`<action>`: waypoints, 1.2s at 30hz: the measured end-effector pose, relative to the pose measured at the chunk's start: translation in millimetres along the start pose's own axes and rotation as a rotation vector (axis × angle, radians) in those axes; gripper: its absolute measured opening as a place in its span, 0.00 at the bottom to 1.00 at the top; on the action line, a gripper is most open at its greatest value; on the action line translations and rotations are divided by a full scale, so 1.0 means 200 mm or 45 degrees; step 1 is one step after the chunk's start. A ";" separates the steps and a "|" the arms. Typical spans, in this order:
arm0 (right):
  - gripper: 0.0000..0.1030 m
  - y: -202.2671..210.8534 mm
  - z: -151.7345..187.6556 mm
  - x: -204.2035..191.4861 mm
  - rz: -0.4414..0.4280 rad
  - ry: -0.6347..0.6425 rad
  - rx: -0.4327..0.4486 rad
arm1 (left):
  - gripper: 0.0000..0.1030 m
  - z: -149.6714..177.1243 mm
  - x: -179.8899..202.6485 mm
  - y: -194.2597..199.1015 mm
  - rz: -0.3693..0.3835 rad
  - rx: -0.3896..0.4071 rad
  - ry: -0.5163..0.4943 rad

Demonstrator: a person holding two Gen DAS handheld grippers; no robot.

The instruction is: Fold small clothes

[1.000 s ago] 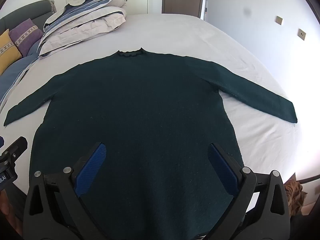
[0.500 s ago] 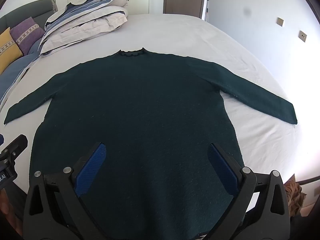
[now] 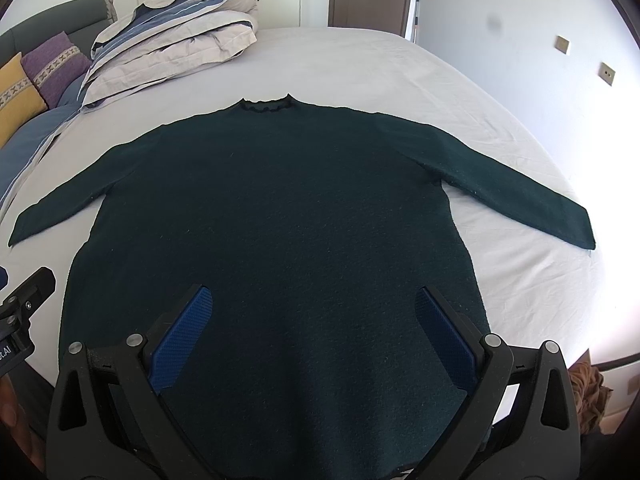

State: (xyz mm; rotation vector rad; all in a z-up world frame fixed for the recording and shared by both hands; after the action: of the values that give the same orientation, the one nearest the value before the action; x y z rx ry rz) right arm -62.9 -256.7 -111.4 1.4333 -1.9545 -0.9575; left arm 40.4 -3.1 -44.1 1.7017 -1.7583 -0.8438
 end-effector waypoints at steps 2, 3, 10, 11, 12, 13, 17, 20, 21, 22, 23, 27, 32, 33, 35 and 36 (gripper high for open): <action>1.00 0.00 0.00 0.00 0.001 0.000 0.000 | 1.00 0.00 0.00 0.00 -0.001 0.000 -0.001; 1.00 0.00 -0.01 -0.02 0.001 0.001 0.000 | 1.00 0.00 0.00 0.00 -0.001 0.000 -0.001; 1.00 0.00 0.02 -0.04 0.000 0.004 -0.002 | 1.00 0.01 0.00 0.00 0.000 0.000 0.001; 1.00 0.00 0.03 -0.04 -0.001 0.004 -0.003 | 1.00 0.01 -0.01 0.00 0.000 0.000 0.001; 1.00 0.00 0.02 -0.04 -0.002 0.004 -0.002 | 1.00 0.01 -0.01 0.00 0.001 0.000 0.001; 1.00 0.00 0.02 -0.03 -0.001 0.004 -0.002 | 1.00 0.01 -0.01 0.01 0.001 -0.001 0.002; 1.00 0.00 0.03 -0.04 -0.001 0.004 -0.003 | 1.00 0.01 -0.02 0.00 0.004 -0.002 0.010; 1.00 0.00 0.02 -0.04 0.000 0.004 -0.003 | 1.00 0.02 -0.04 0.00 0.004 -0.003 0.012; 1.00 0.00 0.03 -0.04 0.000 0.004 -0.003 | 1.00 0.02 -0.05 0.00 0.005 -0.004 0.014; 1.00 0.00 0.02 -0.04 0.001 0.004 -0.003 | 1.00 0.02 -0.06 0.00 0.006 -0.004 0.015; 1.00 0.00 0.03 -0.04 0.000 0.003 -0.003 | 1.00 0.02 -0.06 0.00 0.004 -0.004 0.014; 1.00 0.00 0.03 -0.05 0.001 0.006 -0.003 | 1.00 0.02 -0.06 0.00 0.005 -0.004 0.015; 1.00 0.00 0.04 -0.06 0.000 0.005 -0.005 | 1.00 0.02 -0.06 0.00 0.007 -0.003 0.014; 1.00 0.00 0.04 -0.06 -0.001 0.005 -0.006 | 1.00 0.02 -0.06 0.00 0.007 -0.003 0.014; 1.00 0.00 0.04 -0.06 0.002 0.007 -0.005 | 1.00 0.02 -0.06 0.00 0.007 -0.002 0.014; 1.00 0.00 0.04 -0.06 0.000 0.007 -0.006 | 1.00 0.02 -0.06 0.00 0.006 -0.002 0.013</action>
State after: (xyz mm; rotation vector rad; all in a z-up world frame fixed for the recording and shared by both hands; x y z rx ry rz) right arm -65.0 -242.6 -116.7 1.4316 -1.9477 -0.9565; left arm 37.1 9.5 -46.0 1.6969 -1.7536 -0.8329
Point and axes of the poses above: each gripper's, at about its wrist camera, not at the fingertips, and y roughly against the way its jaws point, x to its right, z to its underside, the point moved 6 cm from there along -y, roughly the way its jaws point, and after that the axes turned 3 degrees about -y, right-handed, at the moved point
